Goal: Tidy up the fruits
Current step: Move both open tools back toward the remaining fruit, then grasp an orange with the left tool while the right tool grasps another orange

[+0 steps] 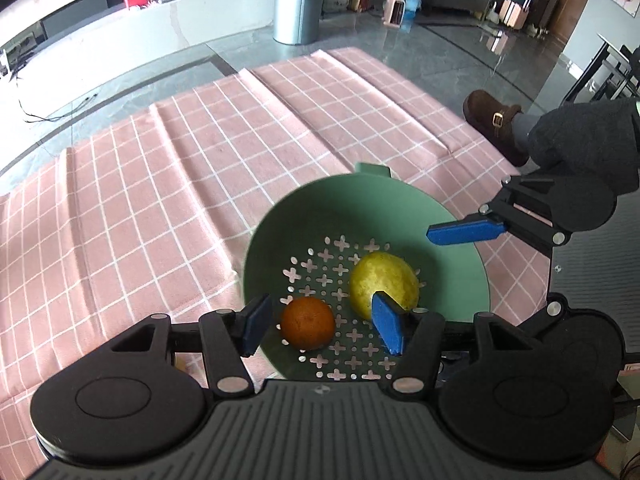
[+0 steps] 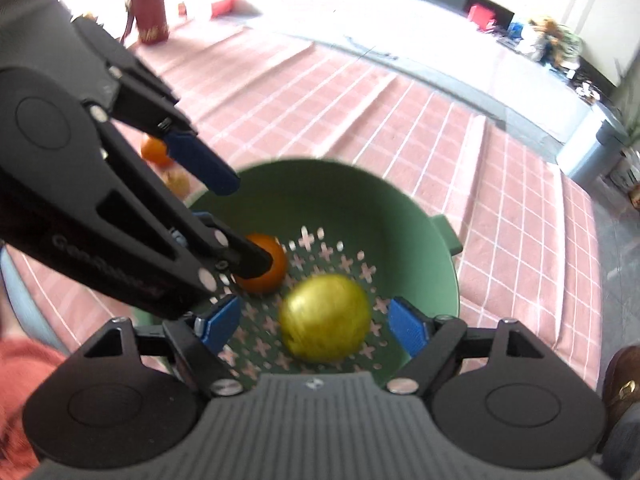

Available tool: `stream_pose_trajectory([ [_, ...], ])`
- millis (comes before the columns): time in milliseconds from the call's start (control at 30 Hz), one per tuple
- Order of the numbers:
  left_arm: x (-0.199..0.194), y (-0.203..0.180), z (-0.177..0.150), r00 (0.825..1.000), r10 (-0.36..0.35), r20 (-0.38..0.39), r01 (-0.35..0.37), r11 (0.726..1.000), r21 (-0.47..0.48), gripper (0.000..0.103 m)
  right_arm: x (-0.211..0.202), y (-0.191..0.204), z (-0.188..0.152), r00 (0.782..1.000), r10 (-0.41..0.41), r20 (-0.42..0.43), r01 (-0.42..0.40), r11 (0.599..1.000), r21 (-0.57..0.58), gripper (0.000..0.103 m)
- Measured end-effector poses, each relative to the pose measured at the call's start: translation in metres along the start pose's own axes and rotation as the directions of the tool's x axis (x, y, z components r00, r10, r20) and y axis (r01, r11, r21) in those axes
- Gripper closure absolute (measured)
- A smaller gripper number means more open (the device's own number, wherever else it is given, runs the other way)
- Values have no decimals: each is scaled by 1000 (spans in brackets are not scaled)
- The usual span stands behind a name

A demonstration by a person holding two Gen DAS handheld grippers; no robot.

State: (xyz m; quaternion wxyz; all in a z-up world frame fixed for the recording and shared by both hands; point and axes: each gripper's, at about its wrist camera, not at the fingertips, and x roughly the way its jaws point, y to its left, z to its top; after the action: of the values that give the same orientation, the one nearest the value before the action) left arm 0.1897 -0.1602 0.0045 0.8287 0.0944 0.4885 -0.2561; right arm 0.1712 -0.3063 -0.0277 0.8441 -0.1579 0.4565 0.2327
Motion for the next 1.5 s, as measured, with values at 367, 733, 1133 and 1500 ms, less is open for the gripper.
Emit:
stream_pose_trajectory([
  [367, -91, 58, -64, 986, 116, 116, -93, 977, -190, 35, -39, 81, -5, 972, 37, 231, -101, 956, 274, 29],
  [733, -93, 118, -153, 979, 180, 92, -135, 922, -364, 36, -17, 157, -12, 948, 51, 315, -176, 907, 383, 34],
  [1133, -77, 151, -196, 981, 155, 117, -108, 936, -335, 46, 28, 229, -8, 967, 69, 245, -158, 918, 364, 52],
  [1500, -57, 174, -206, 992, 95, 78, -54, 906, -420, 49, 59, 246, 1, 977, 75, 202, -145, 923, 357, 63],
])
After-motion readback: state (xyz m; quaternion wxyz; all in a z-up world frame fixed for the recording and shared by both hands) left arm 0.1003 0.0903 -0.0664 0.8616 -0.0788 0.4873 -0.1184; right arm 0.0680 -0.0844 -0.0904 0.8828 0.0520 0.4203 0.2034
